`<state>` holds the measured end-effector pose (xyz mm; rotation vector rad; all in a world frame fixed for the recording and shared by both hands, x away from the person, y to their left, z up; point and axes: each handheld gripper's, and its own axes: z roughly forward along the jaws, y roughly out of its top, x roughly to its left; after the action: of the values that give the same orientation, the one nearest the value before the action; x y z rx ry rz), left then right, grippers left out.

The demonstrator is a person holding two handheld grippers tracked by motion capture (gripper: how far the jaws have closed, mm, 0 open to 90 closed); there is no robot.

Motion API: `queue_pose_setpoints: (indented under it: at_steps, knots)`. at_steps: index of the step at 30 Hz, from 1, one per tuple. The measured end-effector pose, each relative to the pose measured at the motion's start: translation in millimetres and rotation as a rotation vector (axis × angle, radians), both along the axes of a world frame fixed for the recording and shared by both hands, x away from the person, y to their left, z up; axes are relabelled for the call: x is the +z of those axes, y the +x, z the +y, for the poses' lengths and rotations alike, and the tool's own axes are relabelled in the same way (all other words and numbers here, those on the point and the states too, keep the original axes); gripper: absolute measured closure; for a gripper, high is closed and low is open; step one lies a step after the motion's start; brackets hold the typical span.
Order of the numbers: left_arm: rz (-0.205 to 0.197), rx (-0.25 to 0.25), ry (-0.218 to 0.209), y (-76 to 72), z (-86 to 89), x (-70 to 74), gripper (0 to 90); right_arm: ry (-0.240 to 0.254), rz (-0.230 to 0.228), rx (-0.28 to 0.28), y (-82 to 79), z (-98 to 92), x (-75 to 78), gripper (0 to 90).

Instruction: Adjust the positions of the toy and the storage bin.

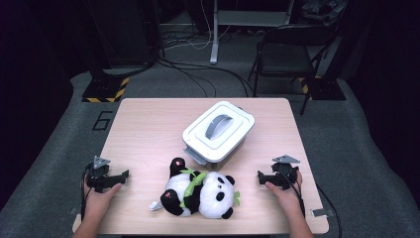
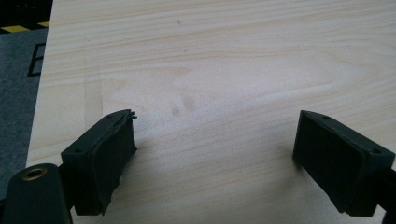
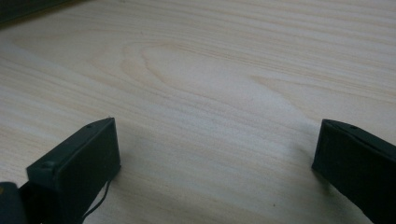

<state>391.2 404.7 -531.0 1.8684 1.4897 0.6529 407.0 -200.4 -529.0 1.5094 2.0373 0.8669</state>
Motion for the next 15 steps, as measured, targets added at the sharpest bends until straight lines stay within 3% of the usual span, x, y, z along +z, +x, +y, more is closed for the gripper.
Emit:
queue_pose_setpoints:
  at_steps: [15]
  knots:
    - [0.001, -0.026, -0.001, -1.1, 0.9, 0.1, 12.8, -0.001, -0.004, 0.007, -0.6, 0.3, 0.2, 1.4]
